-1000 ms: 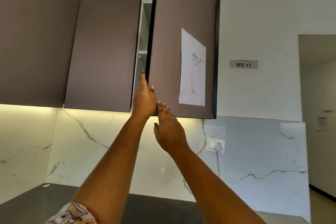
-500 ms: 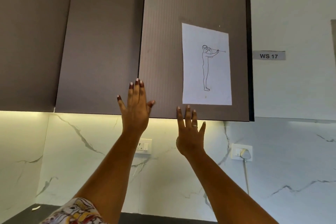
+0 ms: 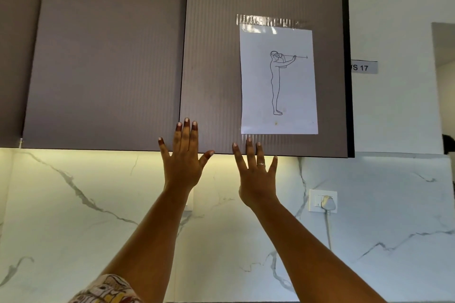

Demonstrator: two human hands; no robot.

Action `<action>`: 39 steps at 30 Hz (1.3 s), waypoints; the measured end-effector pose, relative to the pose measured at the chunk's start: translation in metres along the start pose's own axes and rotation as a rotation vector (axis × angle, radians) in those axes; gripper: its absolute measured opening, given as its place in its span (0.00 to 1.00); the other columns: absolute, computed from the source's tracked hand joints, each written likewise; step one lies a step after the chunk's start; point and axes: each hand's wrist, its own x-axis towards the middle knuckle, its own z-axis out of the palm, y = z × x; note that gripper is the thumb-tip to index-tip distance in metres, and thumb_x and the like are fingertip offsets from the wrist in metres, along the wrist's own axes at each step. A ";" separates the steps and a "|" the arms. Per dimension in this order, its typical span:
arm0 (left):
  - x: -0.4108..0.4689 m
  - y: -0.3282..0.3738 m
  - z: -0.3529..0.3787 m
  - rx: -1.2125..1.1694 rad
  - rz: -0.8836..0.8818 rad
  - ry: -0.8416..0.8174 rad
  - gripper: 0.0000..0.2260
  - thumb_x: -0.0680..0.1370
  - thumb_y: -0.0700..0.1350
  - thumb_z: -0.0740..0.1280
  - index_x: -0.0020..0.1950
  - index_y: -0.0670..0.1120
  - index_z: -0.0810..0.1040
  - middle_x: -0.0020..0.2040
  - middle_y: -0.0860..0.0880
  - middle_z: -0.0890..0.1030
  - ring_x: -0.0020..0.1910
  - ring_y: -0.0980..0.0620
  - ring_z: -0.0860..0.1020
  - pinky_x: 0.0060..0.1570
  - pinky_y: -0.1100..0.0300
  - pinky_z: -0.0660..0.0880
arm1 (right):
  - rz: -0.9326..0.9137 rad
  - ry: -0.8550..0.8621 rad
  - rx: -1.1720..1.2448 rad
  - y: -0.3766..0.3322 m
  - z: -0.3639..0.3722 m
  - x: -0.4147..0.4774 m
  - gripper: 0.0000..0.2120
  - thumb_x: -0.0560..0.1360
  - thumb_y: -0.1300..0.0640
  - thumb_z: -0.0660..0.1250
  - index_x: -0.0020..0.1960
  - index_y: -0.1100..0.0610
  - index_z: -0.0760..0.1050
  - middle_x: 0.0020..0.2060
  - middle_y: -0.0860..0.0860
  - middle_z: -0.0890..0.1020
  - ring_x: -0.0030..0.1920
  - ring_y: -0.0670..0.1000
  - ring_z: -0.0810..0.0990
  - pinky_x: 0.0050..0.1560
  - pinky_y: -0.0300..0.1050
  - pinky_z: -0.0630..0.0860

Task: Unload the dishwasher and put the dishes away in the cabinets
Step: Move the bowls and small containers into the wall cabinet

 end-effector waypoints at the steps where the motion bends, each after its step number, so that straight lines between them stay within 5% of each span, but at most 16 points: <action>1: 0.000 -0.001 0.005 -0.007 0.000 -0.003 0.37 0.76 0.68 0.38 0.75 0.45 0.56 0.74 0.42 0.63 0.73 0.42 0.63 0.65 0.33 0.57 | -0.001 -0.006 -0.005 0.001 0.003 0.001 0.45 0.76 0.60 0.63 0.75 0.47 0.30 0.75 0.54 0.33 0.75 0.59 0.34 0.71 0.66 0.40; 14: 0.000 -0.007 0.037 -0.019 0.017 0.059 0.39 0.75 0.69 0.39 0.76 0.45 0.56 0.75 0.43 0.61 0.74 0.42 0.60 0.66 0.33 0.51 | 0.025 -0.045 -0.061 -0.004 0.017 0.005 0.46 0.75 0.58 0.65 0.75 0.47 0.30 0.75 0.56 0.33 0.75 0.60 0.33 0.72 0.65 0.43; 27: -0.023 0.016 0.030 -0.213 -0.214 0.020 0.39 0.74 0.68 0.45 0.77 0.45 0.43 0.78 0.46 0.47 0.77 0.45 0.47 0.68 0.33 0.47 | 0.045 -0.213 0.081 0.017 -0.015 -0.024 0.45 0.75 0.51 0.64 0.75 0.46 0.31 0.77 0.49 0.39 0.77 0.53 0.40 0.72 0.65 0.42; 33: -0.057 0.033 0.005 -0.270 -0.299 -0.150 0.39 0.75 0.67 0.45 0.77 0.44 0.40 0.78 0.48 0.43 0.77 0.47 0.41 0.69 0.32 0.42 | 0.174 -0.356 0.132 0.046 -0.040 -0.069 0.43 0.76 0.48 0.63 0.76 0.47 0.34 0.77 0.50 0.40 0.77 0.53 0.39 0.73 0.63 0.42; 39: -0.166 0.112 -0.029 -0.431 -0.157 -0.340 0.33 0.78 0.63 0.46 0.78 0.48 0.42 0.78 0.51 0.41 0.77 0.48 0.38 0.70 0.35 0.40 | 0.316 -0.417 0.291 0.076 -0.075 -0.146 0.41 0.77 0.47 0.62 0.76 0.47 0.35 0.77 0.50 0.40 0.77 0.54 0.40 0.72 0.64 0.42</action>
